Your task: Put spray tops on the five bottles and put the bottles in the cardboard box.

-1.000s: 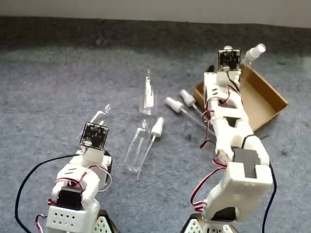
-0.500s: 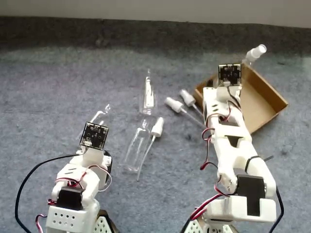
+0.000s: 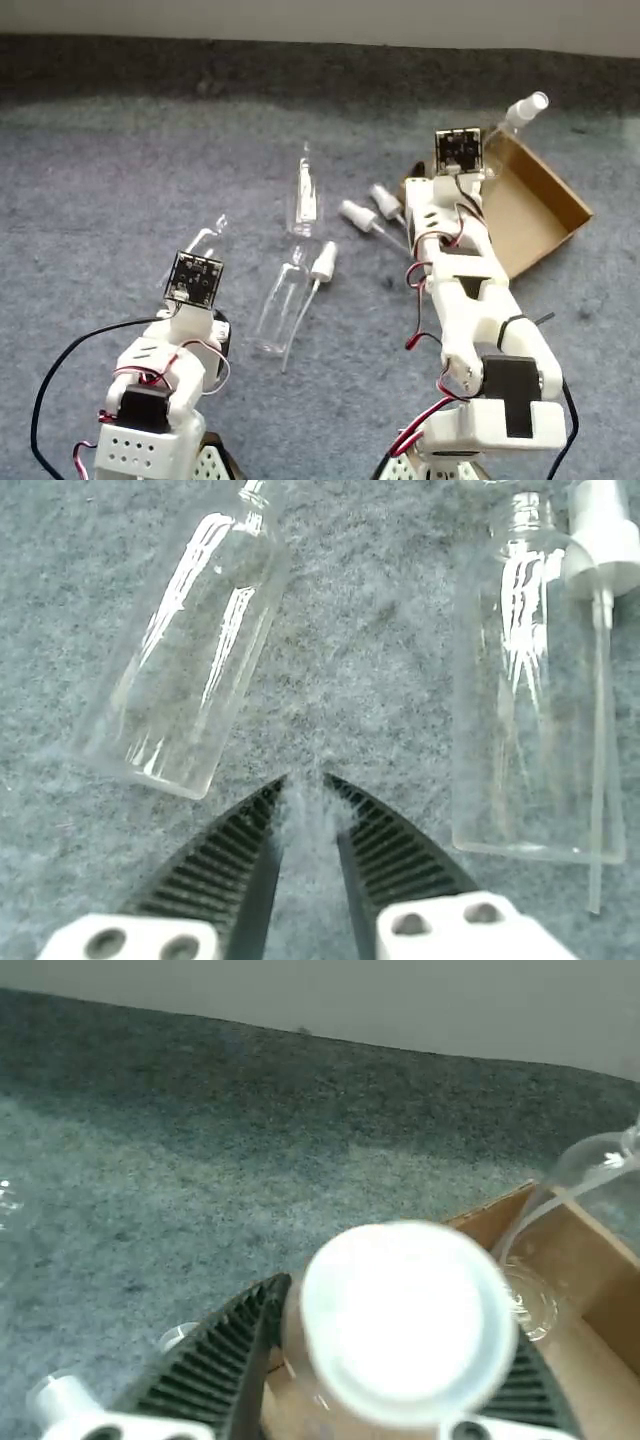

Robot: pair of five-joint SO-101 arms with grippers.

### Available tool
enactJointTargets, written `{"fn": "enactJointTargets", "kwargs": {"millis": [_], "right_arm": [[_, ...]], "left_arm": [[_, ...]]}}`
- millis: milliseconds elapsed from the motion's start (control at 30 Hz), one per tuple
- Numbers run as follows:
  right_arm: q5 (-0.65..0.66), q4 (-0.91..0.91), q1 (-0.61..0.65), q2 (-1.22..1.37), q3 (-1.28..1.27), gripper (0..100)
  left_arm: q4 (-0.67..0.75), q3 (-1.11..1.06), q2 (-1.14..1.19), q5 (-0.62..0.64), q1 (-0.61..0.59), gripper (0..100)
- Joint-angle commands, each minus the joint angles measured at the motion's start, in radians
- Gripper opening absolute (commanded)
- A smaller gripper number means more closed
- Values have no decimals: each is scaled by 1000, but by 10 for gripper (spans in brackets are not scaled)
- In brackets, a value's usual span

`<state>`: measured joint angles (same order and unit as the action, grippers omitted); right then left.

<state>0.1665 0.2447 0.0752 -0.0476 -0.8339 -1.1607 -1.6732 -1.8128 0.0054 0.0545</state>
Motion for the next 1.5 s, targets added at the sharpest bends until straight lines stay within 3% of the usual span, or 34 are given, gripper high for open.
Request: {"fn": "enactJointTargets", "kwargs": {"millis": [0,400,933,1133,1467], "right_arm": [[-11,18,42,2,70,206],[-11,18,-21,196,217,206],[-11,18,-101,194,208,211],[-11,12,-93,194,205,285],[-12,10,-94,196,203,292]], "left_arm": [[15,-22,-10,-5,10,4],[14,-22,-10,-5,10,4],[14,-22,-10,-5,10,4],[14,-22,-10,-5,10,4],[15,-22,-10,-5,10,4]]}}
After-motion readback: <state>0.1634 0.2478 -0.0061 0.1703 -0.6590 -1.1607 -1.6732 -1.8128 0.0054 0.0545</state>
